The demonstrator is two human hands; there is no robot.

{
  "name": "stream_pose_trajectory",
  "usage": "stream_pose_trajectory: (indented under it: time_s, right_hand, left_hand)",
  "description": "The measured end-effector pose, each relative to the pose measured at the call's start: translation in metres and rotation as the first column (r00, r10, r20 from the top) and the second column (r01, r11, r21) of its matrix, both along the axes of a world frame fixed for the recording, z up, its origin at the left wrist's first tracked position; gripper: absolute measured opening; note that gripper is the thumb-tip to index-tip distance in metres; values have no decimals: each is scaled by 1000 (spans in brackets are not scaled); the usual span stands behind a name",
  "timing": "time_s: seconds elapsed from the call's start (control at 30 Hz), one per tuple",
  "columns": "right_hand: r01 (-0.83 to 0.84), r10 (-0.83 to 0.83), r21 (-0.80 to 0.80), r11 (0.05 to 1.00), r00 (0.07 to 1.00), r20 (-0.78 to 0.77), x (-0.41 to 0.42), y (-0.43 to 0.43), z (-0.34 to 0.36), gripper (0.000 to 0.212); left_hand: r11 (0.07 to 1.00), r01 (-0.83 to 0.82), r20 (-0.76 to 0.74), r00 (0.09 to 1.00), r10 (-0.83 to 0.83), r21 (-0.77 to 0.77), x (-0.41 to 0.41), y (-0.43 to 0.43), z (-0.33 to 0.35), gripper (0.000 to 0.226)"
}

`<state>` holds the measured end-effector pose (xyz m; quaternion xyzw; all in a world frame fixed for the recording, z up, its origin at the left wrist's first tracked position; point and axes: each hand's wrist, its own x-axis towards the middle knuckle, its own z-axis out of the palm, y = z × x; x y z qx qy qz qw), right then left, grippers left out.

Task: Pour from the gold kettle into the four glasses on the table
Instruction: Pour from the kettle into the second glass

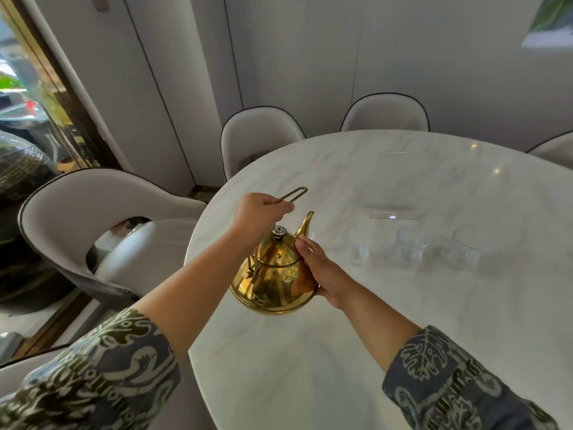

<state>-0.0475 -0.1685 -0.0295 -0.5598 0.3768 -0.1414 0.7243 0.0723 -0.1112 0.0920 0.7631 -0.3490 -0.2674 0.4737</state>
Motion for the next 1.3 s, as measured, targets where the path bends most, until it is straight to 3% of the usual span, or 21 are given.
stream_pose_trajectory:
  time_s: [0.1,0.27,0.43,0.83,1.0,1.17,1.3]
  right_hand:
    - [8,-8,15,1000,1000,4,-18,2,1,79]
    - [57,-56,56,997,998,-24,-43,-6,-2,64]
    - [64,-61,122,990,998,-33,-59,-20,-12,66]
    - [103,-90,308,946,994,-55,-61,-44,-25,61]
    - [109,-103,373,921,994,-35,-57,-48,-22,61]
    - [131,-141,416,900,990,-7,-55,-58,-21,52]
    - [137,-152,448,883,988,-3,-53,-65,-23,64]
  left_hand:
    - [999,52,-14,999,-52,3,-16,0,1,29]
    - [996,81,-43,996,-79,36,-41,-16,1,33]
    - [990,106,-24,994,-104,98,-59,-43,0,32]
    - [946,185,-1,981,-191,265,-70,-95,-2,10]
    - [912,224,33,968,-250,343,-64,-115,-2,22]
    - [882,252,58,953,-298,398,-65,-135,-1,14]
    - [850,279,74,935,-346,447,-68,-150,0,22]
